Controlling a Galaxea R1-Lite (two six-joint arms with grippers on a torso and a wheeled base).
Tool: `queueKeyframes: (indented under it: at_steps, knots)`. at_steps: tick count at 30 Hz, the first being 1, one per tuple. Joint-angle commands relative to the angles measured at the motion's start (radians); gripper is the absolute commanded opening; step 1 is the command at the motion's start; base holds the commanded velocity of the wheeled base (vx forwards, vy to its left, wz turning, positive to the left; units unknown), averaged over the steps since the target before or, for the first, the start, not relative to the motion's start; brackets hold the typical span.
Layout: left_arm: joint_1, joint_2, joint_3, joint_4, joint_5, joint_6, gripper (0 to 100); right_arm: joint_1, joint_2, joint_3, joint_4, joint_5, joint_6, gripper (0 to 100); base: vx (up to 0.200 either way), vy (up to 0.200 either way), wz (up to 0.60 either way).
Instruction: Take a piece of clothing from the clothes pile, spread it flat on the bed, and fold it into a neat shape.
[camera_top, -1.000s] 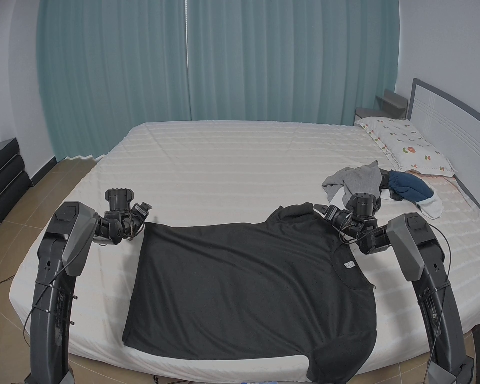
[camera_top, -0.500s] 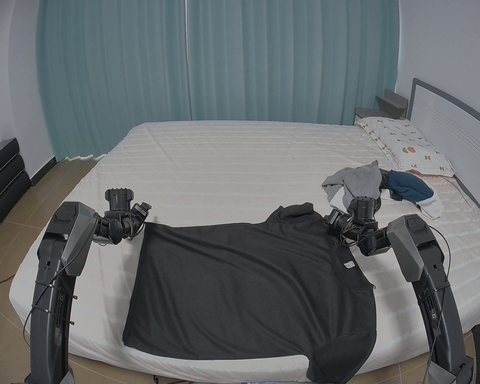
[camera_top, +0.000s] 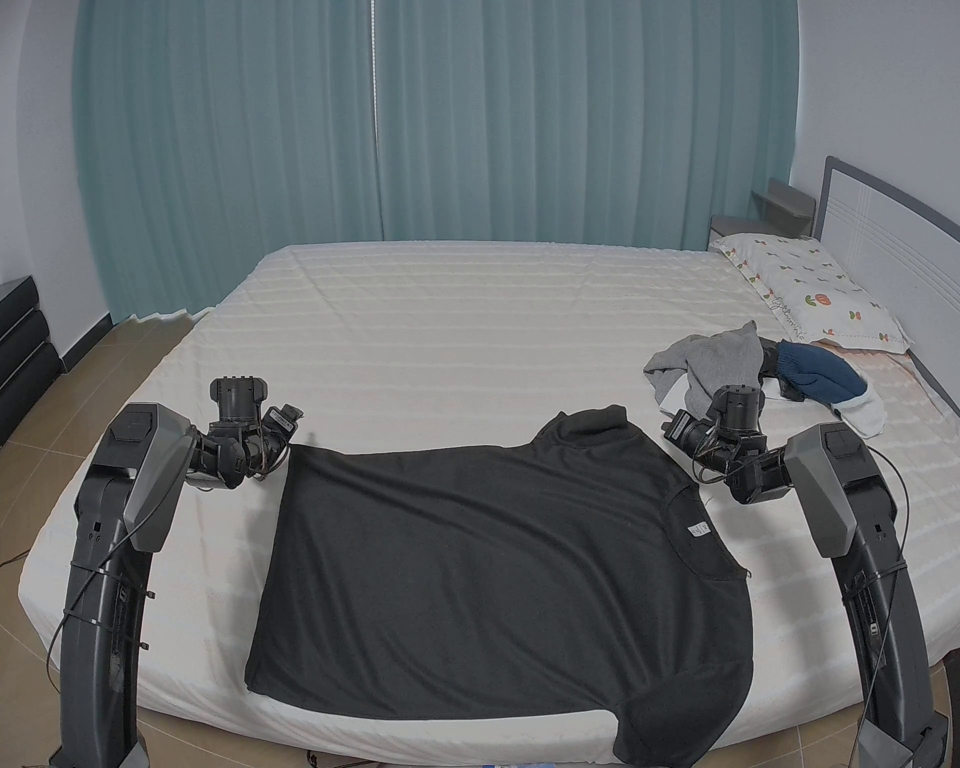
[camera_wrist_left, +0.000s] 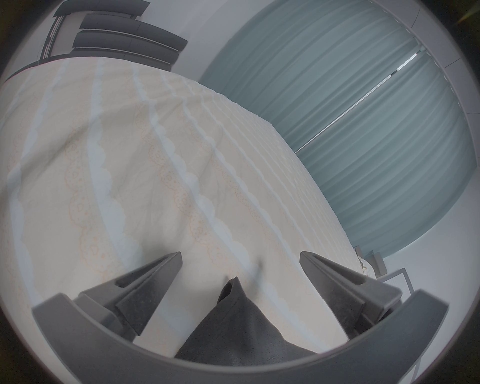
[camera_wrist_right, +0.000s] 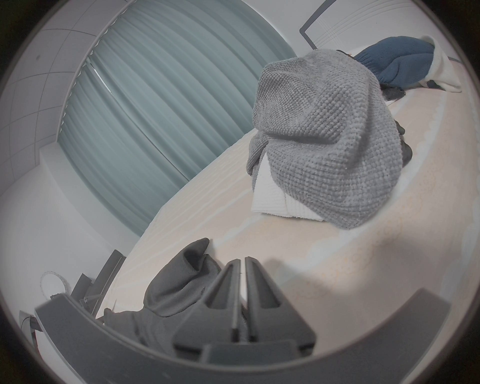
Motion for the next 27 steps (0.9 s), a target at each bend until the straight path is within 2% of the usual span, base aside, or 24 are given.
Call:
queueKeyframes:
  at_steps: [1,12,13,27]
  knots:
    - [0.001,0.002,0.000,0.000,0.000,0.000,100,0.020,0.003,0.000,-0.002,0.001,-0.001,100,0.000,0.000,0.00]
    - [-0.001,0.005,-0.001,0.000,0.000,0.000,100,0.034,0.027,0.000,0.019,0.001,-0.011,100,0.000,0.000,0.00]
    - [-0.001,0.005,-0.001,0.000,0.000,0.000,100,0.034,0.027,0.000,0.022,0.001,-0.011,0,0.000,0.000,0.00]
    - [-0.001,0.007,-0.001,0.000,0.000,0.001,100,0.020,0.007,0.000,0.051,0.001,-0.010,0,0.000,0.000,0.00]
